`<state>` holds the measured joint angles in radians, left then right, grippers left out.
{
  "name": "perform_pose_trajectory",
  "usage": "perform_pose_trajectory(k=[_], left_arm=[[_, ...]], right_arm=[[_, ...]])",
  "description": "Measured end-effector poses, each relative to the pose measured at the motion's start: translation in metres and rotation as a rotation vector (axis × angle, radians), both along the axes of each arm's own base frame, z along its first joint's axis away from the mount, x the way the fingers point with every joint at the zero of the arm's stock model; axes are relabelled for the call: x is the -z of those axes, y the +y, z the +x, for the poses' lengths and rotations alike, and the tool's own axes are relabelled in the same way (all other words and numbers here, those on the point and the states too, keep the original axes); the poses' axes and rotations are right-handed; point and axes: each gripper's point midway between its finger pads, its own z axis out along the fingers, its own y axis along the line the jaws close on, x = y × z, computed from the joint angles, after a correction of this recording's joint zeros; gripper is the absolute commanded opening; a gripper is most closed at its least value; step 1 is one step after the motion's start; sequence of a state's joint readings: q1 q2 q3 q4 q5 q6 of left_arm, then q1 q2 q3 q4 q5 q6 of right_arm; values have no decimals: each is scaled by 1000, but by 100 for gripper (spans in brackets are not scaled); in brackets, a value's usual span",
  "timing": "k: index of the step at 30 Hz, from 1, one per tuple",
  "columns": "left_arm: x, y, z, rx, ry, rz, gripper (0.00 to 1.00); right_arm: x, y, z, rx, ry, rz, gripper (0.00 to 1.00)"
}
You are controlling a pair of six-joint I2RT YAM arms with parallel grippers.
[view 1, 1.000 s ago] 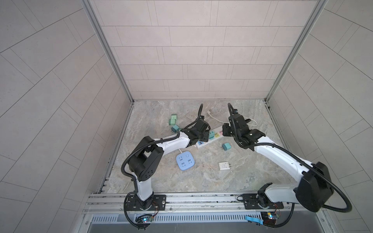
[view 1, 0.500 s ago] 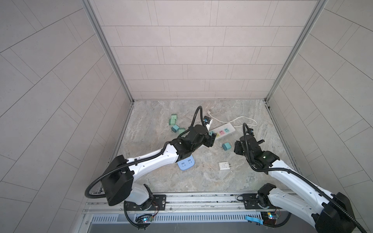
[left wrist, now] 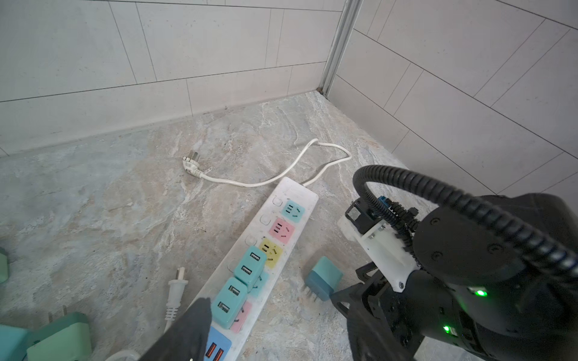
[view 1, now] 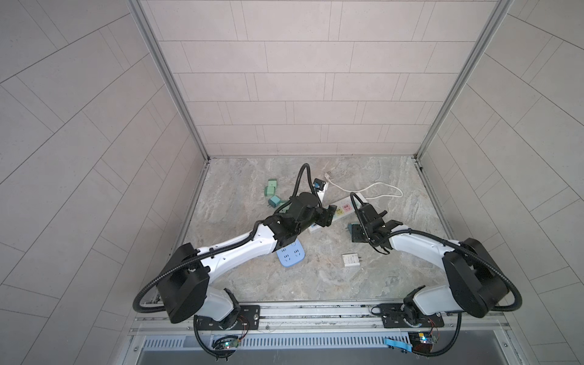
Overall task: Insert plugs into power strip
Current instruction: Pick up the plug from the center of the table.
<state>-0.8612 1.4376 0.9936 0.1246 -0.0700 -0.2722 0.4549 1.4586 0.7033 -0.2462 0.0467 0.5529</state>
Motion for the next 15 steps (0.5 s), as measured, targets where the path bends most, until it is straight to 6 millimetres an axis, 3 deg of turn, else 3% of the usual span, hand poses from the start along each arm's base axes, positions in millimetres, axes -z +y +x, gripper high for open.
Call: perform_pose_trajectory(k=[5, 9, 15], left_arm=[[1, 1, 1, -2, 7, -6, 76], [1, 0, 0, 5, 11, -10, 76], [1, -1, -1, 10, 18, -17, 76]], right_arm=[[13, 6, 4, -26, 26, 1, 65], [13, 9, 8, -41, 17, 4, 72], [11, 16, 18, -49, 10, -9, 68]])
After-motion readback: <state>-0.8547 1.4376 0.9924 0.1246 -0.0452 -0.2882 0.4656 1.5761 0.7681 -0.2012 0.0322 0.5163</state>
